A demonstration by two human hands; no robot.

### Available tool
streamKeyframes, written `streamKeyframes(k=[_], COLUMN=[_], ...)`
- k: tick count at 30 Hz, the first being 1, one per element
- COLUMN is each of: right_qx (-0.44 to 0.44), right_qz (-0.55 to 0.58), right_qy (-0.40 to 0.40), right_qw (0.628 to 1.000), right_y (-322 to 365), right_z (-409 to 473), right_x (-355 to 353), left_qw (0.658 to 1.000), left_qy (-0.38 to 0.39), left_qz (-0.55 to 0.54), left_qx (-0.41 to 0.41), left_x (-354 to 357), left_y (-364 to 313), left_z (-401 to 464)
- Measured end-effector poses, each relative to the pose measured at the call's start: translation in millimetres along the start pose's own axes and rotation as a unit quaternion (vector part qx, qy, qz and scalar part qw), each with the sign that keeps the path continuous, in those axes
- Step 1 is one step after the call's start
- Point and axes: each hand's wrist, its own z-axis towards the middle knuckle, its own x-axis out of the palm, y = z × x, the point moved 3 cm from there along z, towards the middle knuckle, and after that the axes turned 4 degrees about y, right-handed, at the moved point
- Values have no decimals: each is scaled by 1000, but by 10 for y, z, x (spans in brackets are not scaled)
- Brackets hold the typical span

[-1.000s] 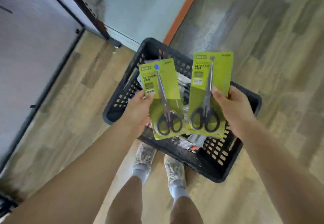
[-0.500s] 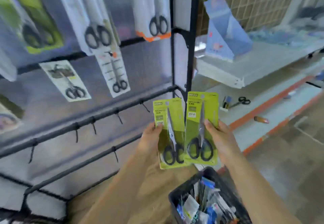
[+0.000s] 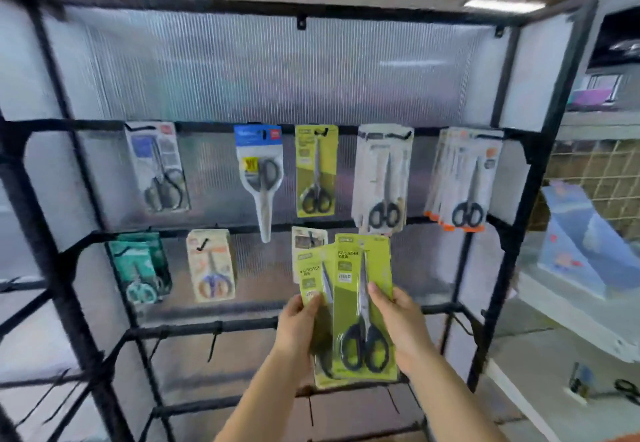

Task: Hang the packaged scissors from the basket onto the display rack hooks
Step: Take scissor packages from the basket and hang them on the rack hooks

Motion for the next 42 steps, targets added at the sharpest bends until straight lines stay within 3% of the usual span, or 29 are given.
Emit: streamKeyframes(k=[7,14,19,30,37,42], right_qx=[-121,-190,-173,-142,-147,-160], right_qz=[-8,-70,-85,-76,-164,-288], right_qy=[-16,-65,-78,-27,-49,-80], right_qw=[992,977,978,987,974,941], right_y=[849,1349,1384,1261,1285,1257], right_z=[412,552,718,1107,1454,1756], right_x=[535,792,781,791,910,909], left_qw=[996,992,992,991,991,988], left_qy=[8,36,32,13,-36,-68], left_qz=[8,24,3,-4,12,45], left_qx=[93,116,120,135,130,134], left_x=[-317,-433,-375,-353,-515,-627], left_y=[-926,-1193,-1252,-1334,-1358,-1345], left_z=[275,470,535,698,834,880])
